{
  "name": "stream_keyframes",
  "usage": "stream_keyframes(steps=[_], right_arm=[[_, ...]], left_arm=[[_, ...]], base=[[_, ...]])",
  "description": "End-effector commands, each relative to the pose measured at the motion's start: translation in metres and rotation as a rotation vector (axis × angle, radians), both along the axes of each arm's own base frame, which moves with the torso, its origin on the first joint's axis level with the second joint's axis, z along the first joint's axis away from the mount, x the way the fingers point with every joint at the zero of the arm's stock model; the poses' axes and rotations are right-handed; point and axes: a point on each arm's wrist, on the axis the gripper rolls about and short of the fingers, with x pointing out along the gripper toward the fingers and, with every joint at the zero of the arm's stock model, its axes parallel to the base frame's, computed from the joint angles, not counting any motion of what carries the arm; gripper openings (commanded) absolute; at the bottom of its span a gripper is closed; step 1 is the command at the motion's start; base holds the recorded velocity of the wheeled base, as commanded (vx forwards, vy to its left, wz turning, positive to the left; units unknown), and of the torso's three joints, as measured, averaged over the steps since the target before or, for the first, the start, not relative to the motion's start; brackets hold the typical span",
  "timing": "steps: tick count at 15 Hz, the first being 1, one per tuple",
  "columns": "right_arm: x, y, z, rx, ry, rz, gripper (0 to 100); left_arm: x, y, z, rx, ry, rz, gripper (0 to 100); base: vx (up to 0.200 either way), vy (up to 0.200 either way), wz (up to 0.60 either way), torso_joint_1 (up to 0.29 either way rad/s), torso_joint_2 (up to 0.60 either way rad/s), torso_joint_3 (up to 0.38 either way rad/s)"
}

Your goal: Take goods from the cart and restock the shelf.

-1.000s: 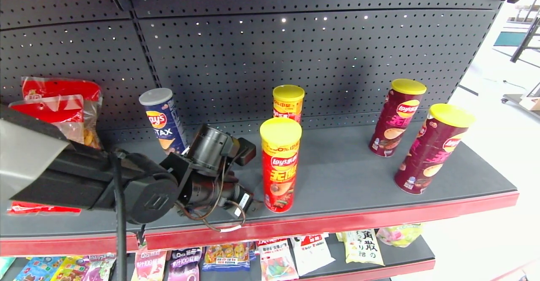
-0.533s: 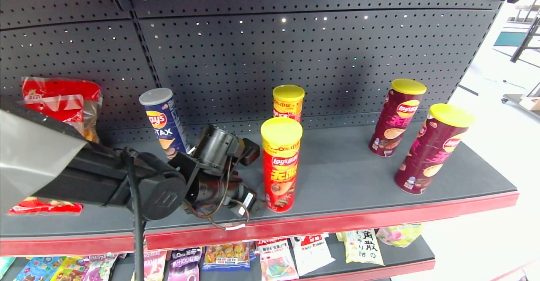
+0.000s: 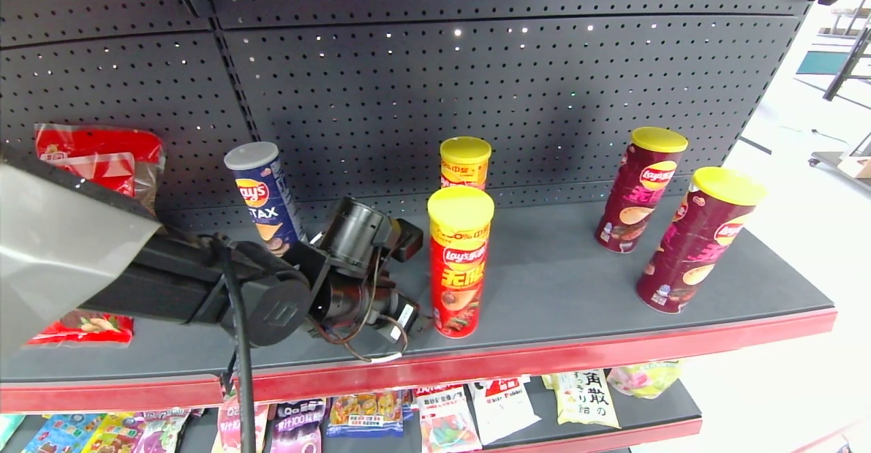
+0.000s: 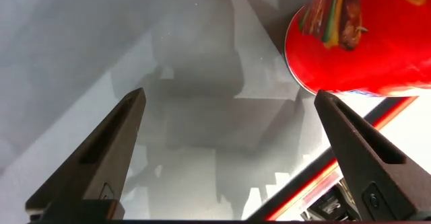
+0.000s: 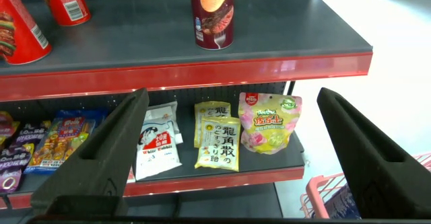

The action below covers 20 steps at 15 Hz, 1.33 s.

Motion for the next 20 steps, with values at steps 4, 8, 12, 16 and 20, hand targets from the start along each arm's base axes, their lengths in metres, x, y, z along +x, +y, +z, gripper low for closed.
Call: stream_keyframes(steps=[4,8,12,16,20], right_arm=[[0.0,0.0,0.0001,0.0,0.0,0.0,100],[0.0,0.0,0.0001,0.0,0.0,0.0,100],[0.0,0.0,0.0001,0.0,0.0,0.0,100],[0.0,0.0,0.0001,0.0,0.0,0.0,100],[0.0,0.0,0.0001,0.0,0.0,0.0,100]], left_arm=[[0.0018,-0.0006,-0.002,0.003,0.002,0.003,100],[0.0047,-0.0019,-0.0015,0.003,-0.005,0.009,100],[0.0061,-0.0021,-0.0029,0.005,-0.005,0.011,100],[0.008,-0.0041,-0.0014,0.0,-0.011,0.01,100],[0.0095,-0.0053,-0.0019,-0.001,-0.012,0.01,100]], base=[[0.0,0.0,0.0,0.0,0.0,0.0],[0.0,0.0,0.0,0.0,0.0,0.0],[0.0,0.0,0.0,0.0,0.0,0.0],[0.0,0.0,0.0,0.0,0.0,0.0],[0.0,0.0,0.0,0.0,0.0,0.0]])
